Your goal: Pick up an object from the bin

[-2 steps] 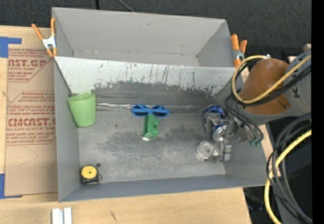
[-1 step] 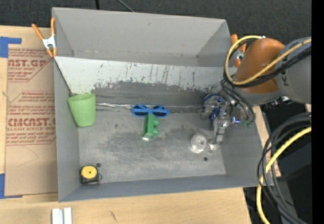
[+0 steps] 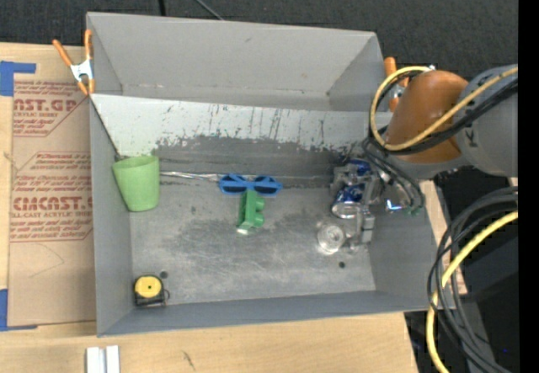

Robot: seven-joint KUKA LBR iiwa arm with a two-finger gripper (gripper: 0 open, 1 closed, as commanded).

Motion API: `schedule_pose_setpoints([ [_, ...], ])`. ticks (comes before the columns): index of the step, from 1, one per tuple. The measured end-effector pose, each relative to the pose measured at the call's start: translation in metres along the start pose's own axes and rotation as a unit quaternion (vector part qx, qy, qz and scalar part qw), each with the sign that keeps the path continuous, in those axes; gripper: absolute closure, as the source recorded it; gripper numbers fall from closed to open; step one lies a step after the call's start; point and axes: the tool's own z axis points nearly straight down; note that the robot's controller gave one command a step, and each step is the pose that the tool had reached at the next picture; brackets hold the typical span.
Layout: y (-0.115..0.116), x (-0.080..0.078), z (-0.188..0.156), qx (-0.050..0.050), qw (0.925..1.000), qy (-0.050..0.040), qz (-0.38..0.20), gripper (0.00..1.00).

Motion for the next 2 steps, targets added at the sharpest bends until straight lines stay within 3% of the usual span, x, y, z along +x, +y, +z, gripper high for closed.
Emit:
schedule_pose_setpoints([
  [1, 0.0, -0.001, -0.001, 0.0, 1.0, -0.0018, 0.001, 1.0],
  [2, 0.0, 0.021, -0.131, 0.002, 1.0, -0.0061, 0.007, 1.0],
])
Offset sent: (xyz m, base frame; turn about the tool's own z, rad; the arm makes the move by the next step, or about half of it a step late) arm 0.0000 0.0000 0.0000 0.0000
